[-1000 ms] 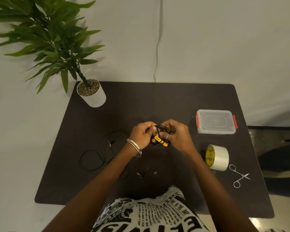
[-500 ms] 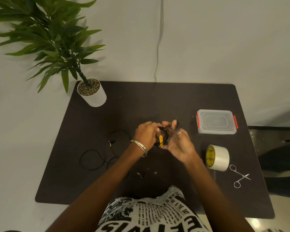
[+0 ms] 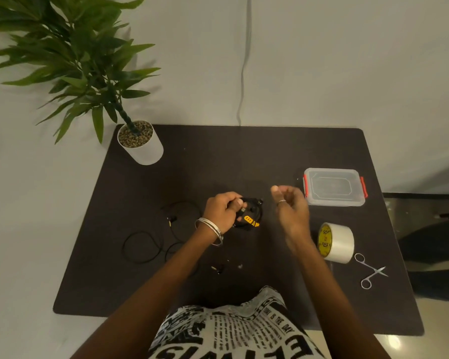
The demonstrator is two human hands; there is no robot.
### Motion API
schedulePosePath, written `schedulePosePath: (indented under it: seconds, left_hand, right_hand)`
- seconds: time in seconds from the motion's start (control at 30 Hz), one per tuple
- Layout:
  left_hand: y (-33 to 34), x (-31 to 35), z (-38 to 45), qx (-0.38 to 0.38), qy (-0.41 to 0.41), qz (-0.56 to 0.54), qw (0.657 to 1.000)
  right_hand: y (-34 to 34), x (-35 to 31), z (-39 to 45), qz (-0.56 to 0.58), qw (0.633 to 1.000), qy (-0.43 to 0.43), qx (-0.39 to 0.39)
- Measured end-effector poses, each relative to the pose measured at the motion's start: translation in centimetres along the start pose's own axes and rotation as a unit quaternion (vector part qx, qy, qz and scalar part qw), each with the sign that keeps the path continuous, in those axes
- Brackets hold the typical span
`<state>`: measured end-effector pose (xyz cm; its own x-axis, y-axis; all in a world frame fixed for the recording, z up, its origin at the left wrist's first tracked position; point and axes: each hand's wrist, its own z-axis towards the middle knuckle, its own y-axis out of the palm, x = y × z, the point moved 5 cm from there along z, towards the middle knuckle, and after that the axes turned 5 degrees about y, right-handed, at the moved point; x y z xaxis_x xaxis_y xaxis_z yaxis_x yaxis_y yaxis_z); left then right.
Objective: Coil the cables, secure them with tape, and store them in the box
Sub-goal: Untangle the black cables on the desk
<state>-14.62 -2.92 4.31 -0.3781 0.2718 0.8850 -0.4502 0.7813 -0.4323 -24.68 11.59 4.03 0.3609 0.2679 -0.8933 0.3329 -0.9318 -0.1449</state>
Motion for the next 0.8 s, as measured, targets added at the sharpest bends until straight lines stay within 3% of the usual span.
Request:
schedulePosePath:
  seconds: [0.07, 0.13, 0.17, 0.23, 0.37, 0.47, 0.57, 0.67, 0.8]
  left_hand:
    - [0.3, -0.2, 0.0, -0.010, -0.006, -0.001, 1.000]
    - [0.9, -0.7, 0.1, -0.026, -0.023, -0.018, 0.999]
    - [1.2, -1.0, 0.1, -0.037, -0.041, -0.039, 0.998]
    - [2.0, -1.9, 0.0, -0.057, -0.080, -0.076, 0.992]
    - [3.3, -3.5, 0.2, -0.063, -0.108, -0.095, 0.988]
    - [4.3, -4.7, 0.4, -0.069, -0.105, -0.112, 0.986]
    - [5.5, -5.7, 0.7, -0.080, -0.096, -0.103, 0.987]
    - [6.2, -6.3, 1.0, -0.055, -0.042, 0.016, 0.997]
    - [8.0, -7.2, 0.9, -0.066, -0.017, 0.108, 0.992]
  right_hand:
    - [0.9, -1.4, -0.1, -0.104, 0.977, -0.131, -0.130]
    - [1.9, -1.0, 0.0, -0.230, 0.929, -0.184, -0.224]
    - [2.1, -0.1, 0.3, -0.247, 0.919, -0.171, -0.254]
    - [2.0, 1.8, 0.7, -0.189, 0.939, -0.095, -0.269]
    - [0.9, 4.4, 1.0, -0.051, 0.977, 0.045, -0.205]
    - [0.0, 6.3, 2.0, -0.045, 0.989, 0.088, -0.113]
    - [-0.5, 8.1, 2.8, -0.098, 0.991, 0.080, -0.049]
    - [-0.8, 8.7, 2.8, -0.211, 0.977, 0.017, 0.008]
    - [-0.4, 9.3, 2.7, -0.285, 0.958, -0.019, 0.021]
